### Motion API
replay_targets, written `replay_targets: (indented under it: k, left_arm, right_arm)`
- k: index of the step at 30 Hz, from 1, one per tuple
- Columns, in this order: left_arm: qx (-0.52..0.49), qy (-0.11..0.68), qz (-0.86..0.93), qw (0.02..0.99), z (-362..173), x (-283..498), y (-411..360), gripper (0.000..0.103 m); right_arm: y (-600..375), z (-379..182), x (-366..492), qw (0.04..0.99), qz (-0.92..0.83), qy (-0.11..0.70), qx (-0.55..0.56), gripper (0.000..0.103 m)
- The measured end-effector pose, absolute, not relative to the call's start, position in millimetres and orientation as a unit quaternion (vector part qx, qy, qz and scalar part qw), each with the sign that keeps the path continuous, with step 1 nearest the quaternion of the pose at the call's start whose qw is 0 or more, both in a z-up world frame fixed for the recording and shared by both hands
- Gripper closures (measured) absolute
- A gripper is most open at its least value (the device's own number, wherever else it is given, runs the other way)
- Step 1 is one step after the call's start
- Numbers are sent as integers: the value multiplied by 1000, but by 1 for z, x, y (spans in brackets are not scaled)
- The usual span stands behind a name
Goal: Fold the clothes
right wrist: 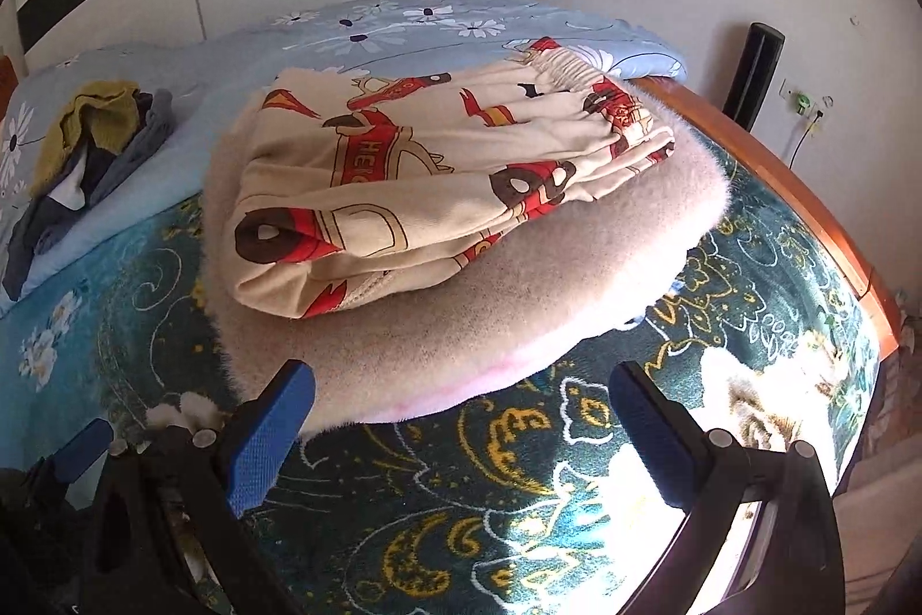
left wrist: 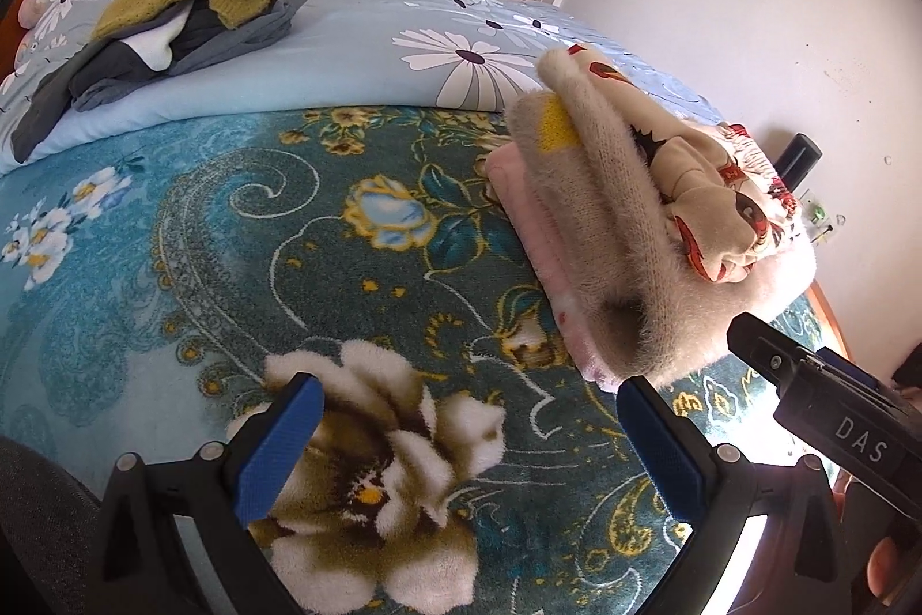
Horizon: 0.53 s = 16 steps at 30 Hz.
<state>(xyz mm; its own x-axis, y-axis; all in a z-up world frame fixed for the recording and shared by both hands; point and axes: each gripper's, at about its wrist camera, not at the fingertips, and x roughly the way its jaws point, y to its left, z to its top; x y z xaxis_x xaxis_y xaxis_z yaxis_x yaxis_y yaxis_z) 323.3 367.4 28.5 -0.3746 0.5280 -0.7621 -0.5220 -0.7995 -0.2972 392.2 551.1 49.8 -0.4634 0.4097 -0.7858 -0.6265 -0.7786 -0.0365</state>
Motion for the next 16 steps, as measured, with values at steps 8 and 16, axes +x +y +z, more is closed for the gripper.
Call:
replay_targets:
  k: [8, 16]
  left_arm:
    - [-464, -20, 829, 311, 30, 321, 360, 0]
    - [-462, -27, 830, 311, 32, 322, 357, 0]
  right_arm:
    - [548, 52, 394, 311, 842, 131, -420, 1]
    - [543, 52, 393, 312, 841, 128, -422, 1]
